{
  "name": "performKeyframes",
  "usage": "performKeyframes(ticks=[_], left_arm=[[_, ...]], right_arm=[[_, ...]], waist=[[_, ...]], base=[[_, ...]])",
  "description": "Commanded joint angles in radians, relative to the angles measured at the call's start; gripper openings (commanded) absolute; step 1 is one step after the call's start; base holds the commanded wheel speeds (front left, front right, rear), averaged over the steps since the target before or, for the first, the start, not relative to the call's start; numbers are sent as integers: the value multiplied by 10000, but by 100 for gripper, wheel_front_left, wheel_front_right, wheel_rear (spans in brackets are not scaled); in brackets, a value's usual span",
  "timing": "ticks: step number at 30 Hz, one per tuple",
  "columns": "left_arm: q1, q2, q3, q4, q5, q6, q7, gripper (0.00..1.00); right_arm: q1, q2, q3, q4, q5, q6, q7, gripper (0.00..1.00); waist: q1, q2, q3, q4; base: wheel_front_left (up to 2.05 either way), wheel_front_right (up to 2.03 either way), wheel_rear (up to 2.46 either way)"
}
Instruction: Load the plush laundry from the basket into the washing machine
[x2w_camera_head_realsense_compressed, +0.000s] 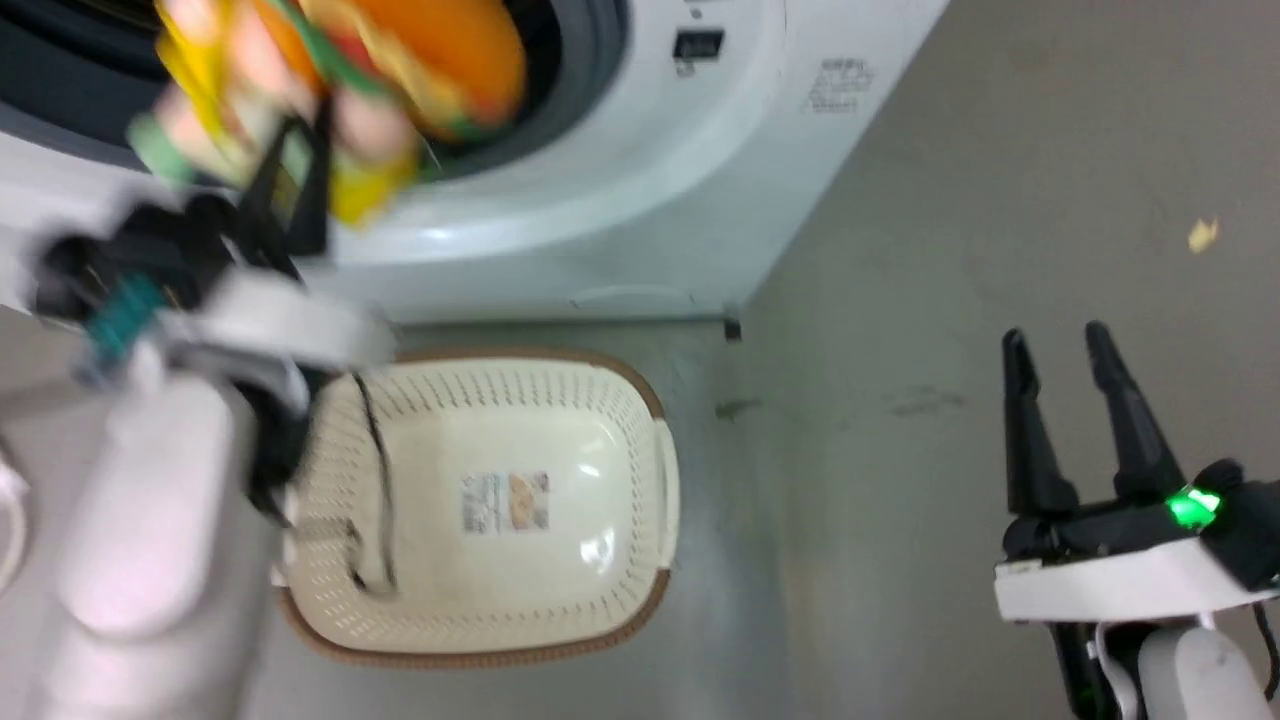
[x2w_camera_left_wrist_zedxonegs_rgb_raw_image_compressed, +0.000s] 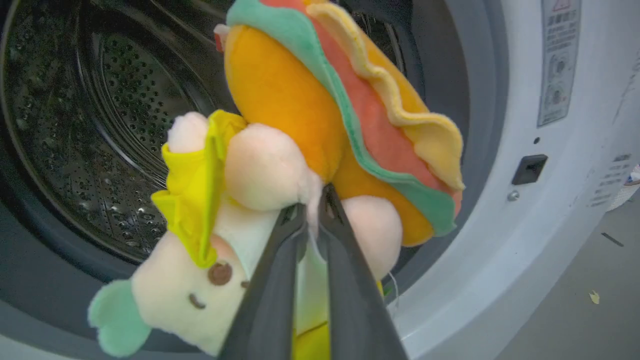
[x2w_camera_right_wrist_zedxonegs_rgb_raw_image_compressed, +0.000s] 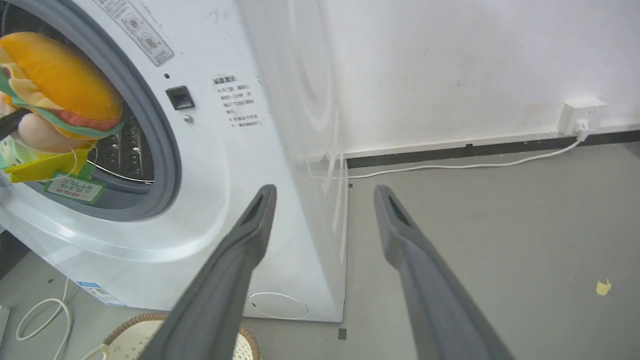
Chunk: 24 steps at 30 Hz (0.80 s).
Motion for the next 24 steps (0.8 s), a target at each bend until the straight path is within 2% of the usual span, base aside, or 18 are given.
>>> performKeyframes(ticks=[1,9,14,19,24], left_arm=[[-386,175,72,-19,75,-65,139,0],[-3639,1638,291,1190,185,-482,2319,0],[-5556,2398,-103,2299,579,-701,3052,0],[-7190,2632,-503,3520,745,-797,3707,0],[-8035,2752,-841,4921,759,-846,4377,0]], right_arm=[[-159,-14,-35,-44,76,-7,-44,100],[-618,-14,-68,5,583,-7,-44,100],[-760,-14,220,113,825,-7,-44,100],[-1084,-14,401,131,1143,-7,-44,100],[-1226,-14,566,134,1340,-7,-44,100]], waist=[[-2,0,831,-476],[-2,0,2191,-1220],[-2,0,2761,-1679],[-2,0,3205,-2038],[-2,0,3364,-2222]], base=[[0,0,0],[0,0,0],[0,0,0],[0,0,0],[0,0,0]])
